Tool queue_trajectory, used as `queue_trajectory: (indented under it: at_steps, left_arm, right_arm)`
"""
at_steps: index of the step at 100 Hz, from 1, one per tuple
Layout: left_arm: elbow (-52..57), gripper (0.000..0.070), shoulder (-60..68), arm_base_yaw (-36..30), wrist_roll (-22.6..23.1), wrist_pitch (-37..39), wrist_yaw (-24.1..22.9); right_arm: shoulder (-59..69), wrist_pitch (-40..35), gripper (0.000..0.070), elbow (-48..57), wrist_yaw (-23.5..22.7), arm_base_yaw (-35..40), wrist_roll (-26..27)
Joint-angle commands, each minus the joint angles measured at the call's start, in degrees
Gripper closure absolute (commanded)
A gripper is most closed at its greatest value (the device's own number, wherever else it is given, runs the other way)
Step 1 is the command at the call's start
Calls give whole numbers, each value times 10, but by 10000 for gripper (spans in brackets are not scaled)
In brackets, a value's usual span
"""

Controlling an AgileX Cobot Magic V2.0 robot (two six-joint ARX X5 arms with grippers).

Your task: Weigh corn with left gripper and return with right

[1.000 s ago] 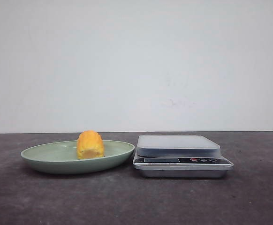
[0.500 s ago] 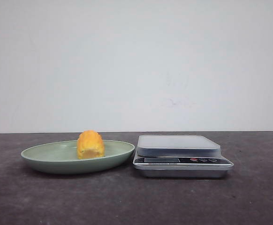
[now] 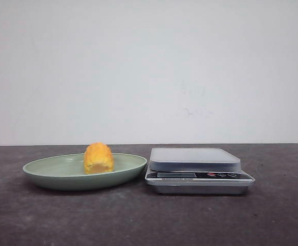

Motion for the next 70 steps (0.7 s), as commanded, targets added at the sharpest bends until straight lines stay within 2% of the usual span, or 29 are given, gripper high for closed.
queue_trajectory:
  at_steps: [1, 25, 70]
  left_arm:
    - [-10, 693, -1, 1, 8, 1, 1]
    - [-10, 693, -1, 1, 8, 1, 1]
    - [-10, 693, -1, 1, 8, 1, 1]
  right_arm:
    - [-1, 12, 694, -12, -12, -4, 4]
    - [-1, 37, 694, -41, -75, -5, -2]
    - [-1, 39, 694, -41, -75, -5, -2]
